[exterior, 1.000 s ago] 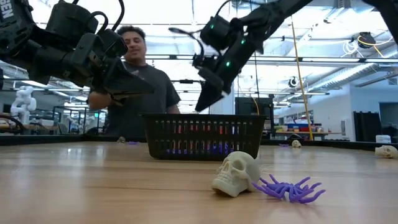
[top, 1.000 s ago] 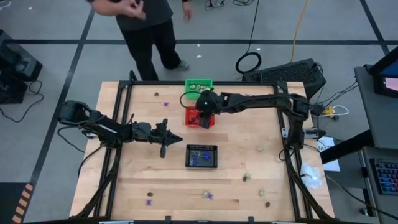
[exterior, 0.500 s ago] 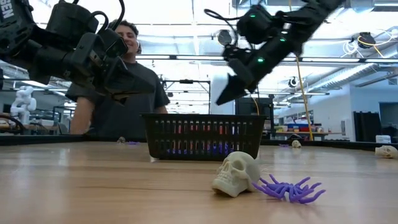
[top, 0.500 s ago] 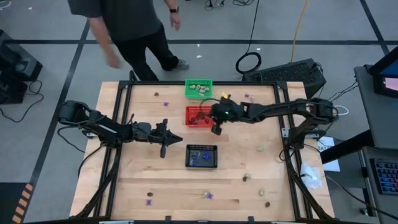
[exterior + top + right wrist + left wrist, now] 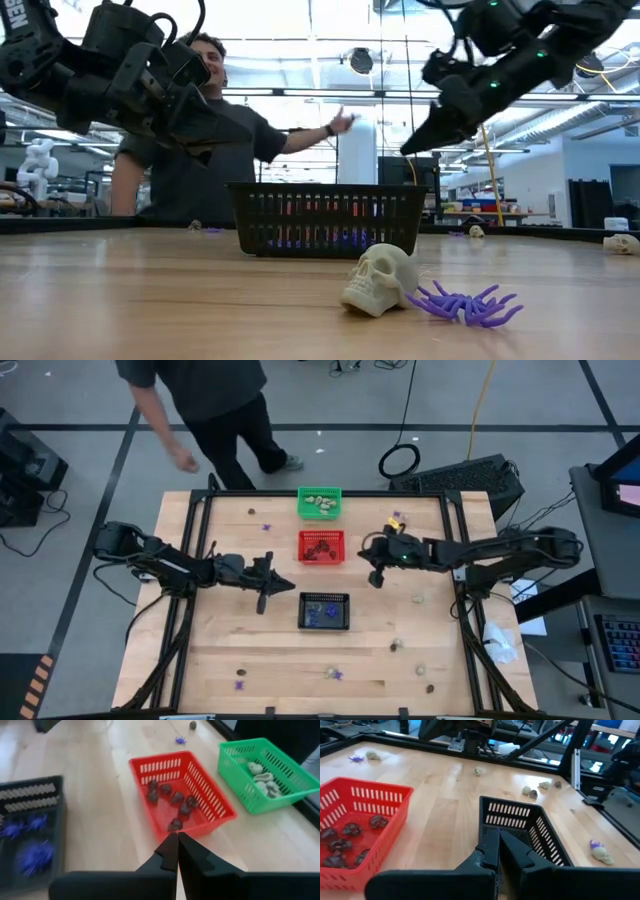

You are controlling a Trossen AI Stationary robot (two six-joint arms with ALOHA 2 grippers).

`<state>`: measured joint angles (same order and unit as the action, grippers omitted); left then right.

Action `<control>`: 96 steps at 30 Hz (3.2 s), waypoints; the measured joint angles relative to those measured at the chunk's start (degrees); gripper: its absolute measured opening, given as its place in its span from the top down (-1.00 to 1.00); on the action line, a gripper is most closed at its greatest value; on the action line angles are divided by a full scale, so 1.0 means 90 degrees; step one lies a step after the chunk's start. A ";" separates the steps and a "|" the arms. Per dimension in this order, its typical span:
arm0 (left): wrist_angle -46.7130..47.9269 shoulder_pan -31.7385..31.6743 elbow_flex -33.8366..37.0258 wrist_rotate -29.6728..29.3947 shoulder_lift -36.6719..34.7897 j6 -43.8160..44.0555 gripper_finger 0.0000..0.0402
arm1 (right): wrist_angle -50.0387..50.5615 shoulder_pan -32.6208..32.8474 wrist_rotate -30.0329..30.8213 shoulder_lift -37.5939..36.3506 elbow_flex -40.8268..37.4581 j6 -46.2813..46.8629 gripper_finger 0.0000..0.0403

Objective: Sort Halloween decoration
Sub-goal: Put the violet spider toy into the black basket

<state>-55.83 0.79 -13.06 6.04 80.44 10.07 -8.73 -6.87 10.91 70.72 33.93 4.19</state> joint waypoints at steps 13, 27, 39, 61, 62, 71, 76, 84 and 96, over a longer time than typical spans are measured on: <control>0.2136 0.0013 -0.0752 0.0185 -0.0497 -0.0454 0.95 | 0.0078 0.0298 0.0004 -0.0944 -0.0731 0.0238 1.00; 0.5681 0.0887 -0.1821 0.0141 -0.0908 -0.0716 0.95 | 0.0857 0.0720 0.0081 -0.0981 -0.0731 0.0686 1.00; 0.8465 0.2905 -0.3211 0.0139 -0.0908 0.0015 0.95 | 0.0808 0.0833 0.0310 -0.0981 -0.0731 0.0631 1.00; 0.8907 0.5593 -0.3408 -0.0428 -0.0246 0.3459 0.94 | 0.0803 0.0830 0.0312 -0.0974 -0.0731 0.0629 1.00; 0.8876 0.5671 -0.3408 -0.0400 -0.0169 0.3583 0.93 | 0.0803 0.0830 0.0312 -0.0974 -0.0731 0.0629 1.00; 0.8058 0.6057 -0.3407 -0.0439 0.0699 0.4521 0.58 | 0.0803 0.0830 0.0312 -0.0974 -0.0731 0.0687 1.00; 0.8069 0.6141 -0.3407 -0.0534 0.0967 0.4852 0.41 | 0.0806 0.0830 0.0310 -0.0974 -0.0731 0.0739 1.00; 0.8012 0.6159 -0.3407 -0.0876 0.1170 0.5080 0.38 | 0.0807 0.0830 0.0310 -0.0974 -0.0731 0.0743 1.00; 0.7449 0.6166 -0.3419 -0.1088 0.1557 0.5183 0.38 | 0.0808 0.0830 0.0310 -0.0974 -0.0731 0.0743 1.00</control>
<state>11.21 56.28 -43.83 -3.75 94.45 56.71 -1.45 0.60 13.69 61.95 27.35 10.87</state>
